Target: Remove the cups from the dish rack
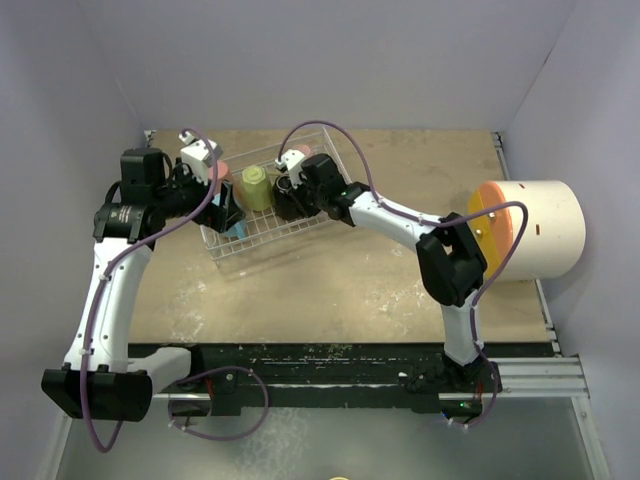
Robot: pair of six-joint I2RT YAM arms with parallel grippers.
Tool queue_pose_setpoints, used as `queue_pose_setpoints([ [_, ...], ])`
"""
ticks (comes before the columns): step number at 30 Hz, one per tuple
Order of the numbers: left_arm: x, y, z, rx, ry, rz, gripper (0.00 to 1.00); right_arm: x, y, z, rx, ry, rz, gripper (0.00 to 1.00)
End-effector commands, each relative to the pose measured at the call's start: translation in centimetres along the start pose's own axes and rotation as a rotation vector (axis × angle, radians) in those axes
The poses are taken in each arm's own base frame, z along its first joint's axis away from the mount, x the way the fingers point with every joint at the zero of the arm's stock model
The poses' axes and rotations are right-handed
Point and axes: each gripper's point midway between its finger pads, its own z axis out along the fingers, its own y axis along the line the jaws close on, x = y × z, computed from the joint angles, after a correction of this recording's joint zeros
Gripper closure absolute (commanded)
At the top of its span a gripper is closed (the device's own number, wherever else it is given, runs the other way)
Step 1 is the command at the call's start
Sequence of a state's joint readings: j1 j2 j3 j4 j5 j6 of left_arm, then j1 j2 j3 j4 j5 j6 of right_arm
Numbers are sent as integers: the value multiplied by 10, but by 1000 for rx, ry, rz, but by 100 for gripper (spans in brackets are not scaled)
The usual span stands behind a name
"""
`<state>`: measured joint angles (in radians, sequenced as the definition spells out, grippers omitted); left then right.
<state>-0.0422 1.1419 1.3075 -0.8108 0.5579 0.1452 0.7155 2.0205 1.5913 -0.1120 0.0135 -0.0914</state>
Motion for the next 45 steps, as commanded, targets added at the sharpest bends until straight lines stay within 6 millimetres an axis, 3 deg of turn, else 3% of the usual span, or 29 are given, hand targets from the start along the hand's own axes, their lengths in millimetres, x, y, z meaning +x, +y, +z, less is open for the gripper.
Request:
queue_pose_setpoints([
  [1,-15,-8,-13,8,-56,63,1,-32,-3,-9,31,-99,8,81],
  [4,-14,-7,-14,-4,-58,68,1,-32,-1,-11,33,-96,0,89],
  [6,-14,-7,-15,-6,-60,72,1,-29,0,-11,35,-92,-1,90],
  [9,-15,-11,-17,13,-64,73,1,-22,0,-8,49,-78,11,84],
  [12,-17,-15,-20,21,-75,77,1,-12,-1,-1,64,-48,27,68],
  [14,-19,-16,-22,19,-81,80,1,-8,-2,1,71,-34,30,67],
  [16,-19,-16,-22,18,-82,80,1,-10,-1,0,74,-39,36,78],
  [18,-18,-16,-22,15,-81,82,1,-15,-2,-5,74,-55,43,98],
  [20,-15,-14,-21,14,-75,87,1,-24,-3,-13,82,-78,56,100],
  [24,-7,-8,-15,-2,-71,130,1,-58,-9,-46,102,-179,89,100],
  [29,-8,-10,-17,0,-127,235,1,-119,-17,-107,110,-349,145,100],
  [33,-14,-20,-24,36,-186,366,1,-148,-14,-151,69,-417,212,100],
  [39,-19,-35,-26,119,-251,538,1,-161,16,-205,-116,-443,382,100],
  [45,-32,-45,-41,92,-368,815,1,-127,67,-241,-402,-412,615,100],
])
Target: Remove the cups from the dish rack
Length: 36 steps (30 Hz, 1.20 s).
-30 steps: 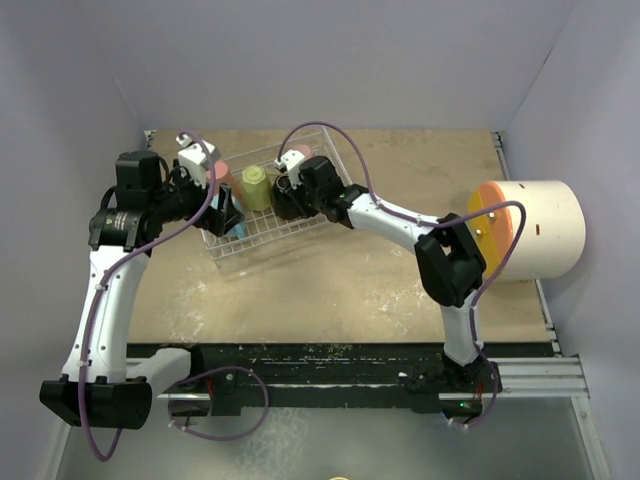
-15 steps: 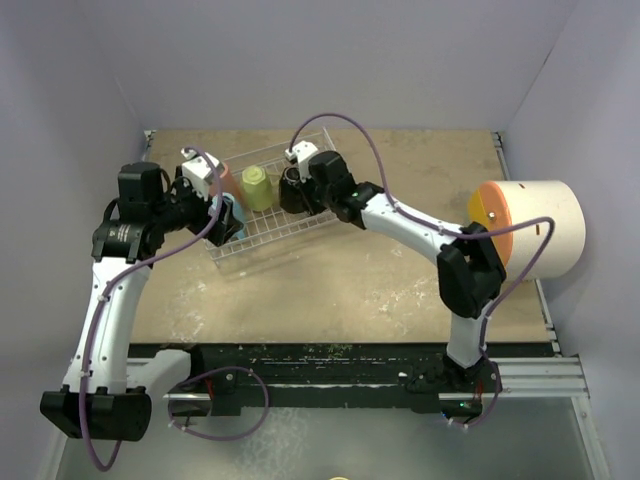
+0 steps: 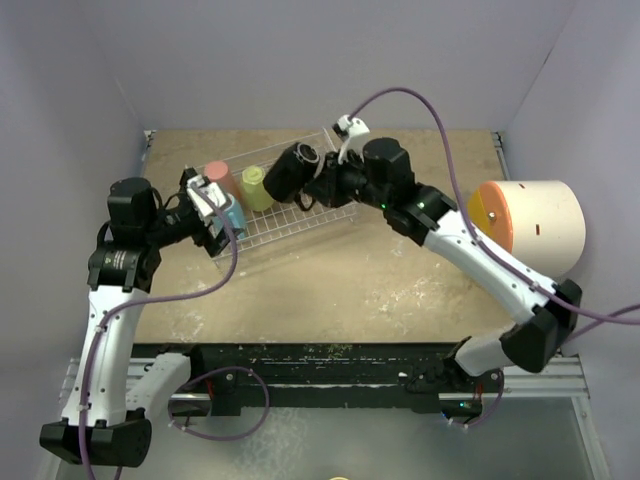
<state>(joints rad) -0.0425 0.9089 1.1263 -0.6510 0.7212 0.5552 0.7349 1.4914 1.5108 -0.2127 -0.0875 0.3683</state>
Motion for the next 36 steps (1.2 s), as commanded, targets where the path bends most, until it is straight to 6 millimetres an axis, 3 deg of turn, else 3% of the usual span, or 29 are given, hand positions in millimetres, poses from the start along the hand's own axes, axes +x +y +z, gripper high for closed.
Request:
queue_pose_setpoints([
  [1,-37,-6,-11,14,-165,363,1,-6,56,-39,-265,-59,258,100],
  [8,-67,-50,-33,127,-354,674,5,8,92,-66,-514,-48,493,100],
  [17,-51,-60,-37,147,-311,774,4,4,114,-77,-667,-46,642,100],
  [23,-54,-59,-38,119,-324,800,4,8,122,-78,-691,-3,703,100],
  [24,-55,-57,-39,101,-325,791,4,17,120,-79,-689,26,726,100],
  [29,-50,-48,-39,53,-281,679,1,5,93,-98,-734,-42,872,100],
  [36,-42,-50,-41,50,-241,592,1,-2,18,-129,-828,-227,1273,100],
])
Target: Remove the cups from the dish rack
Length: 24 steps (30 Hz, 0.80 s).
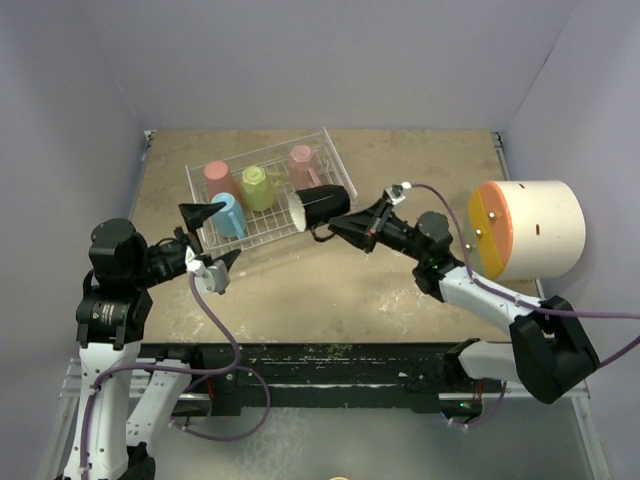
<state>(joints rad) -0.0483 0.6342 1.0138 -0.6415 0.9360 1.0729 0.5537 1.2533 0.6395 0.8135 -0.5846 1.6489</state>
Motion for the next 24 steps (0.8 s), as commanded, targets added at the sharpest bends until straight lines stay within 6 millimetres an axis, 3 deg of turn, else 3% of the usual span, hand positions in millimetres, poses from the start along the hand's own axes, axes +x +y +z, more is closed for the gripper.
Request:
queue_pose_setpoints([
  [1,-3,0,-3,-11,8,-56,1,-21,85,-53,-413,-112,137,100],
  [3,-5,-2,-3,0,4,-71,1,-33,76,-63,-420,-163,172,100],
  [5,-8,-5,-3,18,-8,-91,1,-31,71,-61,-390,-158,145,100],
  [8,-12,-7,-1,39,-34,-132,1,-16,72,-53,-358,-94,97,100],
  [13,-13,-1,9,59,-79,-194,5,9,51,-37,-241,-31,91,100],
  [17,-11,11,25,93,-115,-238,10,26,57,-23,-242,24,75,100],
  [24,-24,16,61,168,-121,-187,8,54,61,2,-234,102,69,100],
])
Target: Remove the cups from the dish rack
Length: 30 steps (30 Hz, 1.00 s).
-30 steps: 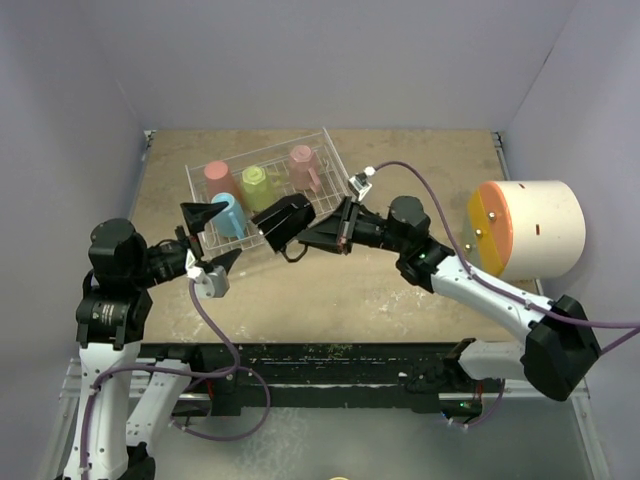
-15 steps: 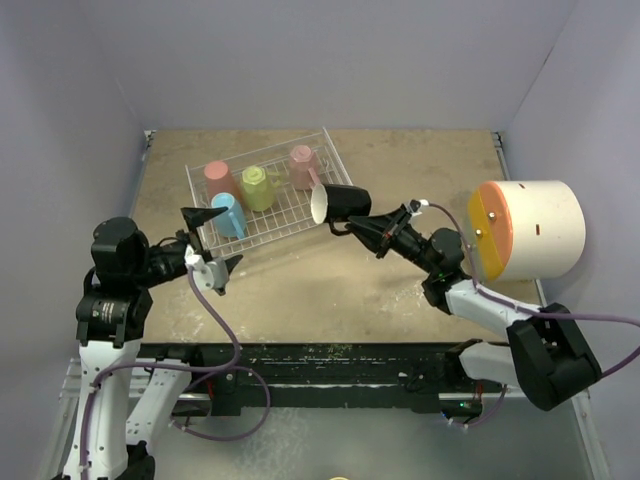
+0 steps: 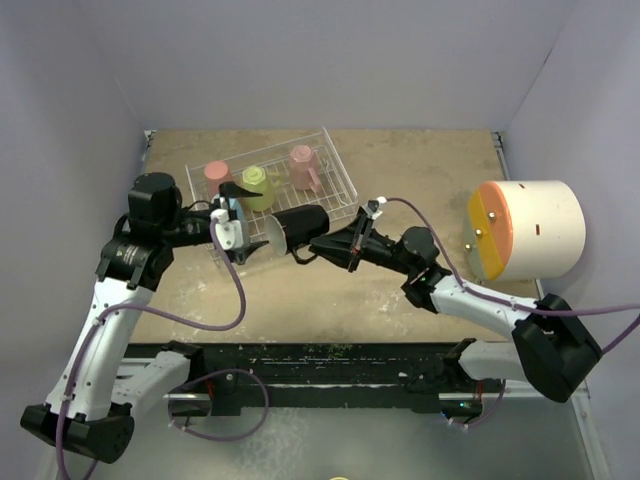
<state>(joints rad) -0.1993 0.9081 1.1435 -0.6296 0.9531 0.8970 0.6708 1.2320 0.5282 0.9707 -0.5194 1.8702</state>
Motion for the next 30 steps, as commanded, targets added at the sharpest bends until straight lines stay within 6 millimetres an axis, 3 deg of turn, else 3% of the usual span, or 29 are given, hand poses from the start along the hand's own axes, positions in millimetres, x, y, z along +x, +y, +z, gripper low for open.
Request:
queue_pose_setpoints([
  [1,-27,14,12,-7,-40,61,8,28,55,12,-169,72,-132,100],
  [5,-21,19,19,3,-25,70,16,34,60,12,-190,86,-133,100],
  [10,-20,17,30,45,-29,65,42,36,57,11,-176,88,-131,100],
  [13,-25,2,47,115,-43,48,53,38,56,11,-177,95,-131,100],
  [17,-28,-17,69,193,-32,8,55,42,60,10,-194,111,-134,100],
  [18,-28,-19,75,203,-22,6,60,42,61,8,-199,109,-138,100],
  [21,-25,-9,89,183,16,-22,94,46,53,0,-177,118,-128,100],
  [22,-22,-5,94,177,28,-28,100,43,52,-5,-175,98,-125,98],
  [24,-17,2,101,168,45,-32,100,31,42,-16,-122,54,-157,86],
  [25,-15,5,104,165,52,-35,100,22,33,-22,-59,28,-197,73],
  [26,-12,9,108,151,65,-39,100,8,23,-29,27,-10,-234,65],
  [28,-6,15,115,133,95,-45,100,-22,22,-48,181,-133,-379,49],
  [30,6,14,124,154,147,-75,100,-58,14,-77,414,-261,-561,40],
])
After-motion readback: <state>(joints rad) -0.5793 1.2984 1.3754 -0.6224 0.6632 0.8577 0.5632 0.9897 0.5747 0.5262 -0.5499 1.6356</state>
